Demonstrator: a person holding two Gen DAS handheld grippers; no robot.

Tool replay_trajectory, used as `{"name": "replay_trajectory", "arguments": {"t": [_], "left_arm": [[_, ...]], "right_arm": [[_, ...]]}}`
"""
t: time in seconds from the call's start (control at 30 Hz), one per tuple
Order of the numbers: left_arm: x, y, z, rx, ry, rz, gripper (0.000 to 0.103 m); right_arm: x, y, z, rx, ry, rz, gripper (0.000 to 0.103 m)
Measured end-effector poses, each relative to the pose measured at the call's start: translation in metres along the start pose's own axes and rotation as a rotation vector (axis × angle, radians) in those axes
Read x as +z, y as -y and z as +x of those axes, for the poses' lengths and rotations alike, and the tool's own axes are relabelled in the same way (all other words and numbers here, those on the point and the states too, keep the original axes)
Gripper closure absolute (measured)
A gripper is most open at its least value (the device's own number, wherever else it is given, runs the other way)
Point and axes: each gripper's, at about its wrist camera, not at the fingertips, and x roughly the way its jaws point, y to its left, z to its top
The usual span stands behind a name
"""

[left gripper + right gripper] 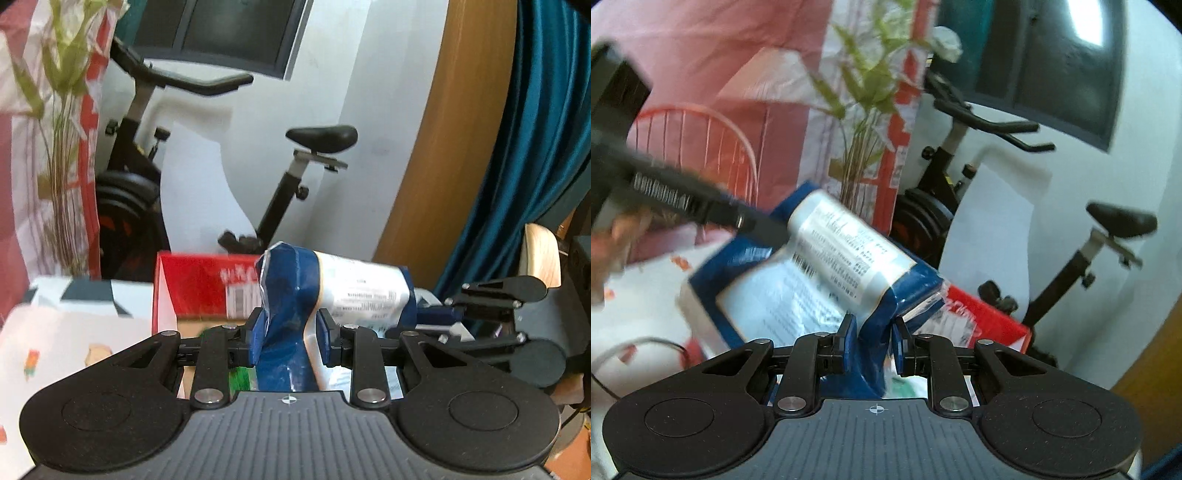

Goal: Organize soft objects
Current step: 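Carry the package over the red box and lower it inside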

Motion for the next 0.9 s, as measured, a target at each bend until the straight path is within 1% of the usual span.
{"name": "replay_trajectory", "arguments": {"t": [0.07, 0.17, 0.23, 0.4, 0.5, 0.57, 0.7, 0.77, 0.9], "left_arm": [[0.013, 0.000, 0.007, -0.001, 0.007, 0.026, 0.072], [0.028, 0.000, 0.023, 0.000, 0.014, 0.072, 0.072], [0.038, 0.001, 0.036, 0.008, 0.017, 0.080, 0.072], [0.053, 0.005, 0.063, 0.021, 0.063, 0.105, 0.072], [0.054, 0.000, 0.080, 0.025, 0.068, 0.096, 0.072], [0.048, 0.000, 0.096, 0.043, 0.036, 0.118, 0.072], [0.030, -0.007, 0.125, 0.059, -0.080, 0.137, 0.072], [0.023, -0.016, 0.137, 0.042, -0.138, 0.101, 0.072], [0.016, -0.032, 0.156, 0.025, -0.230, 0.016, 0.072]], "right_arm": [[0.007, 0.006, 0.009, -0.011, -0.009, -0.021, 0.084], [0.013, 0.017, 0.022, -0.043, 0.011, -0.004, 0.085], [0.013, 0.025, 0.032, -0.074, 0.027, -0.001, 0.086], [0.015, 0.042, 0.059, -0.174, 0.076, -0.013, 0.087], [0.012, 0.053, 0.075, -0.190, 0.086, 0.019, 0.086], [0.005, 0.059, 0.088, -0.171, 0.048, 0.049, 0.086], [-0.012, 0.057, 0.111, -0.134, -0.051, 0.055, 0.087], [-0.018, 0.054, 0.118, -0.128, -0.091, 0.058, 0.087], [-0.025, 0.055, 0.133, -0.109, -0.164, 0.070, 0.087]]}}
